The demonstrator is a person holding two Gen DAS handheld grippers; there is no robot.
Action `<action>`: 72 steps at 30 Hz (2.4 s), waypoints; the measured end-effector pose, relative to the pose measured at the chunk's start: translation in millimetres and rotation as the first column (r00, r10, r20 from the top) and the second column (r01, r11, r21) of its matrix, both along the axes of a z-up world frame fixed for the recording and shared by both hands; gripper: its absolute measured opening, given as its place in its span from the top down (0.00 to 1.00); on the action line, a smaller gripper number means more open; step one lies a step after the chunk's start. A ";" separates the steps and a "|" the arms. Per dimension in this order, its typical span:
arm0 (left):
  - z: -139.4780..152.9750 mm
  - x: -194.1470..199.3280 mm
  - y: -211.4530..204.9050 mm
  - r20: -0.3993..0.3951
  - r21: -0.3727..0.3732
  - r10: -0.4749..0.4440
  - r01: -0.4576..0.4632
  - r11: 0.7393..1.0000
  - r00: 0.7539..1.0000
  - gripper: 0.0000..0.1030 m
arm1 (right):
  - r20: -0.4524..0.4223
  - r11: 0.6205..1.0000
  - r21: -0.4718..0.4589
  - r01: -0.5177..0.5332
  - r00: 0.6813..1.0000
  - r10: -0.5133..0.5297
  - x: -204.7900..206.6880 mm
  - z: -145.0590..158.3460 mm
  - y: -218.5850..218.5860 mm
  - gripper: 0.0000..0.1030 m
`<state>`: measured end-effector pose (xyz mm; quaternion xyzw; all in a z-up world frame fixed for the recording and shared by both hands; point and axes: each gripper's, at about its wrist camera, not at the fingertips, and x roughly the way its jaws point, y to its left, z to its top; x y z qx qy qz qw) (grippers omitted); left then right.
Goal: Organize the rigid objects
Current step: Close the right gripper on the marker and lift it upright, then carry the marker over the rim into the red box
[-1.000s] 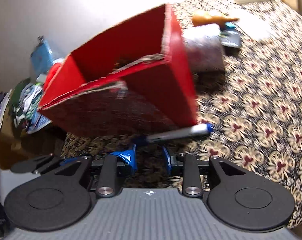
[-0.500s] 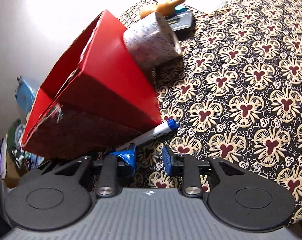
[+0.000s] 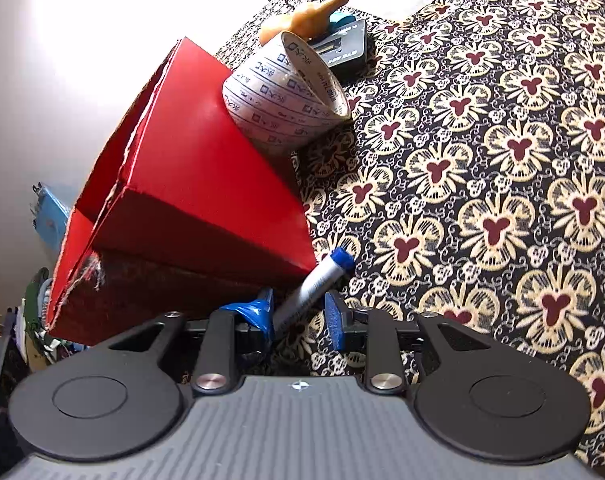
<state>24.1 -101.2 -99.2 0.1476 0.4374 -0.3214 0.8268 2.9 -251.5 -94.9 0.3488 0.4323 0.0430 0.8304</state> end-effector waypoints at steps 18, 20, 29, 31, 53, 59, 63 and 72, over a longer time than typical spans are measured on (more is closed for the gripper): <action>1.4 -1.6 -35.7 -0.060 -0.029 0.047 -0.049 0.998 0.997 0.69 | -0.006 0.997 -0.052 -0.050 0.999 0.050 1.4 -0.7 -1.8 0.95; 1.4 5.1 -41.9 -0.063 -0.036 0.056 -0.058 0.998 0.996 0.81 | 0.003 0.997 -0.066 -0.051 0.999 0.051 1.3 -0.1 -0.7 0.95; -1.2 -8.9 -34.8 -0.110 -0.093 0.110 -0.120 0.988 0.988 0.94 | 0.044 0.994 -0.079 -0.076 0.996 0.080 3.2 -2.5 2.4 0.93; -1.2 -6.5 -27.4 -0.139 -0.115 0.126 -0.143 0.983 0.982 0.94 | 0.031 0.996 -0.038 -0.078 0.996 0.079 3.9 -3.8 -1.7 0.93; 6.4 -14.8 34.4 -0.260 -0.232 0.198 -0.260 0.937 0.945 0.95 | -0.019 0.963 0.133 -0.236 0.971 0.240 -0.6 -13.2 21.2 1.00; 17.9 -19.3 35.5 -0.252 -0.231 0.187 -0.247 0.941 0.950 0.95 | 0.005 0.959 0.145 -0.245 0.969 0.247 -4.4 -2.6 21.8 1.00; 36.3 -25.8 40.1 -0.241 -0.259 0.163 -0.225 0.939 0.957 0.95 | 0.053 0.951 0.101 -0.292 0.956 0.288 -11.3 16.4 24.4 1.00; 99.5 -47.2 52.9 -0.099 -0.305 0.115 -0.140 0.942 0.988 0.95 | 0.172 0.920 0.031 -0.392 0.908 0.381 -15.5 79.0 34.1 1.00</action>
